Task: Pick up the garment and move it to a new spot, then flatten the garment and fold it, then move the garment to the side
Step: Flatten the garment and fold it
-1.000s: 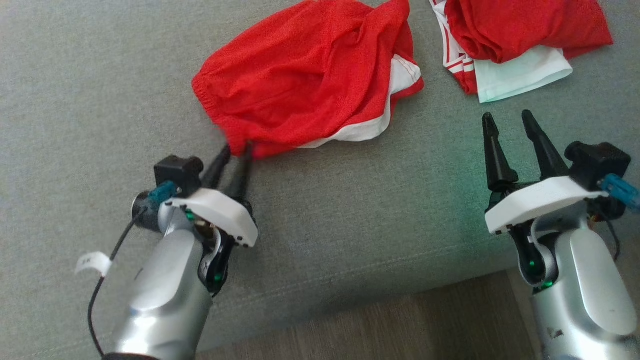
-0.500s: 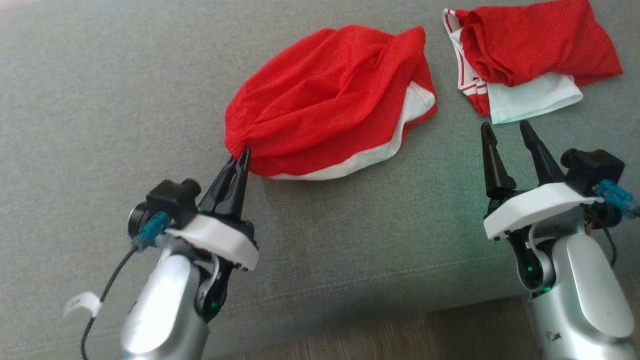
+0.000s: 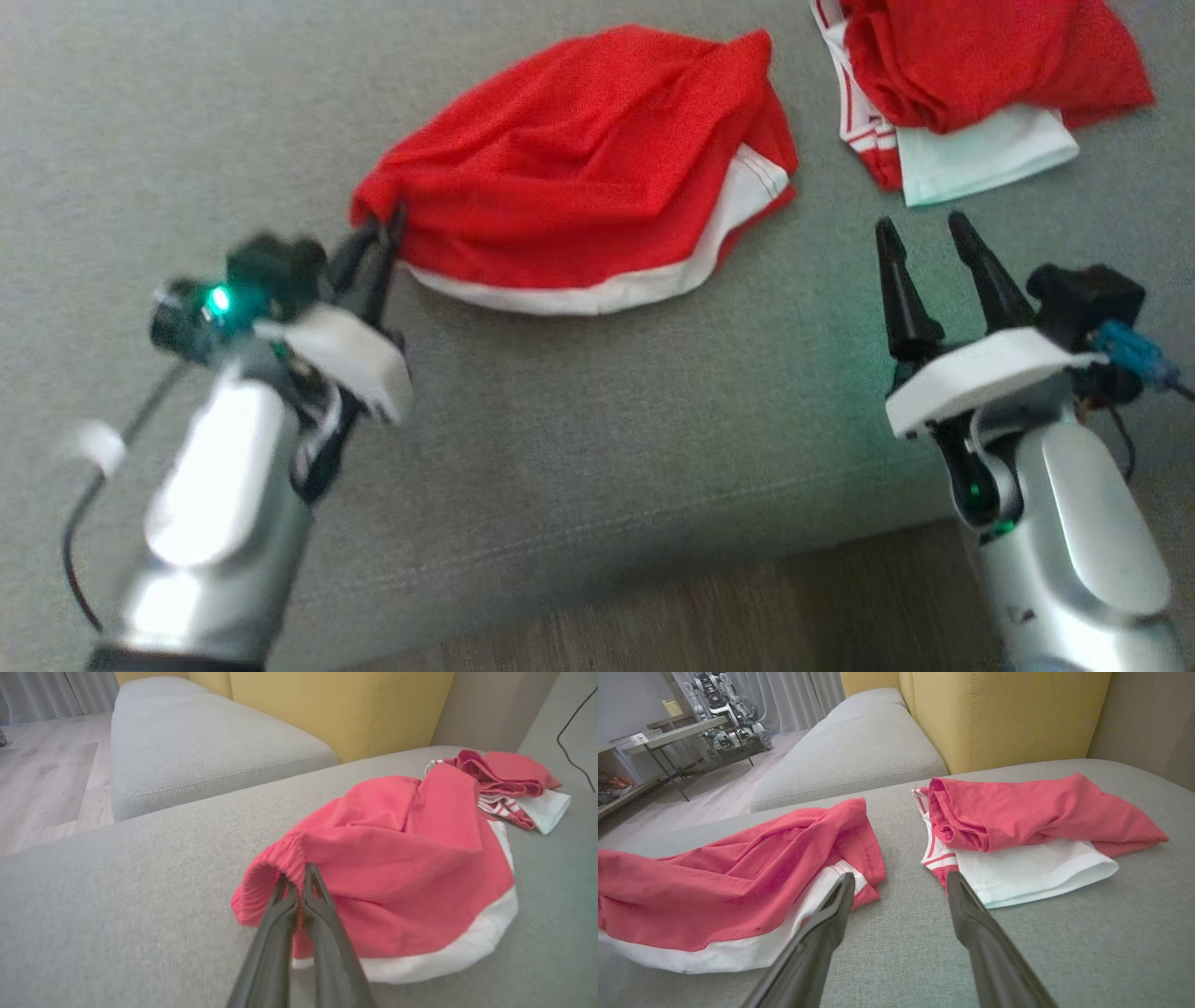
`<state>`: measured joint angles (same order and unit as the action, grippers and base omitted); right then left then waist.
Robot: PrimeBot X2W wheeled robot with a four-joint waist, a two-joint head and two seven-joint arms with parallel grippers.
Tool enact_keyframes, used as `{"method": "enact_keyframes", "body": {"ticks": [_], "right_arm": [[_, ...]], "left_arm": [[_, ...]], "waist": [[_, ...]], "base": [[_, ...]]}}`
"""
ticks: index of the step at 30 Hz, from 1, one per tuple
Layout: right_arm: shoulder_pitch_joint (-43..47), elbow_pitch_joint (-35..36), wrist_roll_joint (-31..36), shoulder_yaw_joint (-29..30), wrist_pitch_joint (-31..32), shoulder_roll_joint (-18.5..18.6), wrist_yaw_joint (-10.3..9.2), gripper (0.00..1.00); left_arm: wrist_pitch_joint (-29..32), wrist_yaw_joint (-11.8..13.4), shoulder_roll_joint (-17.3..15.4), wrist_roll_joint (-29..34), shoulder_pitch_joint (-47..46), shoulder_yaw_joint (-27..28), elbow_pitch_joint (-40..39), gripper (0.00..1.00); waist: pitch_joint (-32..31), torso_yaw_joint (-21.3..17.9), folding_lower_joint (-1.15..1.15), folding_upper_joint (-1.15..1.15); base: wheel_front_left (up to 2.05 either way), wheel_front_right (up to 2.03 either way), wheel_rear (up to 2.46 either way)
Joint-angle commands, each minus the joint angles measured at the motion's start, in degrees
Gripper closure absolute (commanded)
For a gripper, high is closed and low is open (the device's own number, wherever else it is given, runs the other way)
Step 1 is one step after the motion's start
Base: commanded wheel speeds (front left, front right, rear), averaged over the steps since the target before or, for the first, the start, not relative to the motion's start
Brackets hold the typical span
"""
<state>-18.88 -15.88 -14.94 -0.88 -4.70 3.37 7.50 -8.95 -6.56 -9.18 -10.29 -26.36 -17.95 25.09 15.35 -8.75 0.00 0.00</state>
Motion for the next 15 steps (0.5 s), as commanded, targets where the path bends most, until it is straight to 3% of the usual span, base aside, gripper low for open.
{"method": "enact_keyframes", "body": {"ticks": [1,15], "right_arm": [[-3.50,2.03,0.26,-1.94,-0.29,-0.49,-0.01,0.00],[-9.20,0.24,-1.70,-5.25,-3.14,-0.49,-0.01,0.00]], "left_arm": [[1.50,-0.09,-2.53,0.39,-5.68,1.61,0.28,1.00],[8.45,-0.84,-6.97,-1.00,-23.20,-1.33,17.67,1.00]], "waist": [[2.68,-2.14,0.00,0.00],[9.04,-6.52,0.00,0.00]], "base": [[0.00,0.00,0.00],[0.00,0.00,0.00]]}}
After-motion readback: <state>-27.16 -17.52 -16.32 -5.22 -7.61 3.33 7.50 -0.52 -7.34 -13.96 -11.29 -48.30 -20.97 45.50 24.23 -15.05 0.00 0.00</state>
